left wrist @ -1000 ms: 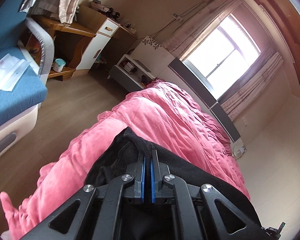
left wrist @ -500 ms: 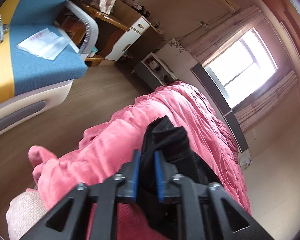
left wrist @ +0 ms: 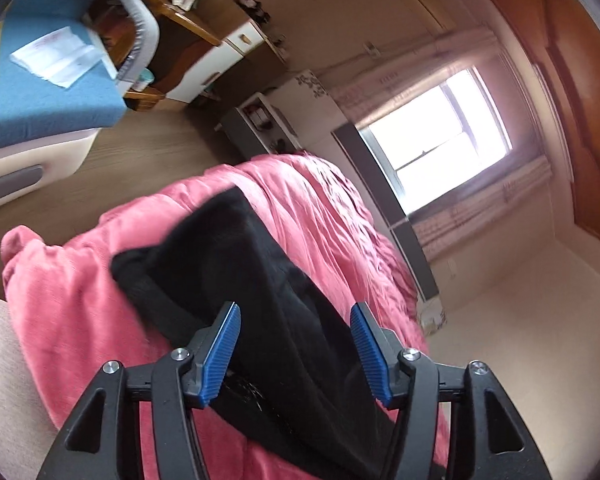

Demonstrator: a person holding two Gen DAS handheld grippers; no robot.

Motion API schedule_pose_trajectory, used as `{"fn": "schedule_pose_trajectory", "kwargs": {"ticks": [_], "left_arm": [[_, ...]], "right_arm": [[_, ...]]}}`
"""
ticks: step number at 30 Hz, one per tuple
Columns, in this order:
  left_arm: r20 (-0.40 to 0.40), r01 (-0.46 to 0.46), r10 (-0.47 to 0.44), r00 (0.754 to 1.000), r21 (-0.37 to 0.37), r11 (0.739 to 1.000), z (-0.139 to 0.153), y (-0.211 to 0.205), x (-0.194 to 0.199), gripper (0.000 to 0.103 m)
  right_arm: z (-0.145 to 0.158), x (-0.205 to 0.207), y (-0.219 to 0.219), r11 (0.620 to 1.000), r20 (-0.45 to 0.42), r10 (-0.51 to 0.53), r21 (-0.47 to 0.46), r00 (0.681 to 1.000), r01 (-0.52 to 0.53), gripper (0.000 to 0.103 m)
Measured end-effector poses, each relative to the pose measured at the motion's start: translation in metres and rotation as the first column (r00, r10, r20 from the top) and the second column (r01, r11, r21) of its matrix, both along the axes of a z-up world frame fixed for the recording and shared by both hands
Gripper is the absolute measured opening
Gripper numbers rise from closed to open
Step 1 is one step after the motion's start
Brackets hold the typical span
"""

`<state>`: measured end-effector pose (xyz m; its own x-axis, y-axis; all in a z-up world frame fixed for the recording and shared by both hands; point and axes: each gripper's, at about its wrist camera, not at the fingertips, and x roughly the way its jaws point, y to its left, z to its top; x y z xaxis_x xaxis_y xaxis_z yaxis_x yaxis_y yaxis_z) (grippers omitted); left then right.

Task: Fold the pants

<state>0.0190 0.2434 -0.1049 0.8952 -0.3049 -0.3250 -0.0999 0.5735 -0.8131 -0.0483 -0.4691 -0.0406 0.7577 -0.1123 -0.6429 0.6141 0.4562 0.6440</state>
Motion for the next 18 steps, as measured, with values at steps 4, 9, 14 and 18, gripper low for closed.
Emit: {"fn": "schedule_pose_trajectory", "kwargs": {"ticks": [4, 9, 14, 18], "left_arm": [[-0.073, 0.079, -0.078, 0.994, 0.007, 0.997, -0.005, -0.019, 0.024, 0.063], [-0.177, 0.047, -0.032, 0.984, 0.08, 0.996, -0.006, -0.022, 0.06, 0.066], [-0.236, 0.031, 0.001, 0.972, 0.132, 0.991, -0.005, -0.018, 0.078, 0.017], [-0.211, -0.018, 0.04, 0.977, 0.105, 0.994, -0.009, -0.005, 0.068, 0.016]], "right_arm": [[-0.015, 0.005, -0.006, 1.0, -0.022, 0.025, -0.004, 0.999, -0.025, 0.058], [-0.026, 0.024, -0.044, 0.995, -0.022, -0.018, 0.099, 1.0, 0.02, 0.059], [-0.004, 0.06, -0.059, 0.992, -0.033, 0.021, 0.128, 0.999, -0.017, 0.012], [0.061, 0.042, -0.044, 0.993, 0.323, 0.117, -0.011, 0.939, -0.12, 0.012]]}}
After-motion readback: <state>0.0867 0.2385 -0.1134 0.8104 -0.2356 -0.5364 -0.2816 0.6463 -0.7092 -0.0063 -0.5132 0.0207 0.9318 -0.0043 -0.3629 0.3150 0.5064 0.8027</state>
